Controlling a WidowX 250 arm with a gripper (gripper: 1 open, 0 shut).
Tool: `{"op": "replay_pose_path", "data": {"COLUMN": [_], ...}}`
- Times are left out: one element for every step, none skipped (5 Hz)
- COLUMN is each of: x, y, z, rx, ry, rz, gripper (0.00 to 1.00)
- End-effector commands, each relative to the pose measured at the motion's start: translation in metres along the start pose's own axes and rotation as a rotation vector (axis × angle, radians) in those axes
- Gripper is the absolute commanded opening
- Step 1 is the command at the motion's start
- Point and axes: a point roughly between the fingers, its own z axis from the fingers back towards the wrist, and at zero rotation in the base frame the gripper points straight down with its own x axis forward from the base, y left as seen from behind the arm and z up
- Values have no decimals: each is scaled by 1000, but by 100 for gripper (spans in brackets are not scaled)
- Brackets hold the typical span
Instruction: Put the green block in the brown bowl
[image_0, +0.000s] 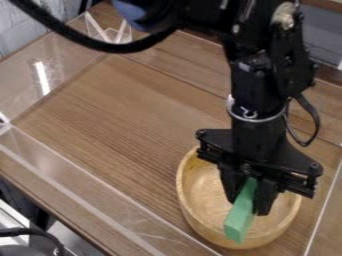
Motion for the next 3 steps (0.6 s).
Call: {"op": "replay_pose_path", "data": {"x": [5,5,6], "y": [-1,0,2], "z": [2,-1,-3], "rx": [-20,-22,-24], "ry": [-23,-18,-13], "rz": [11,16,20], "gripper": [0,0,0]}}
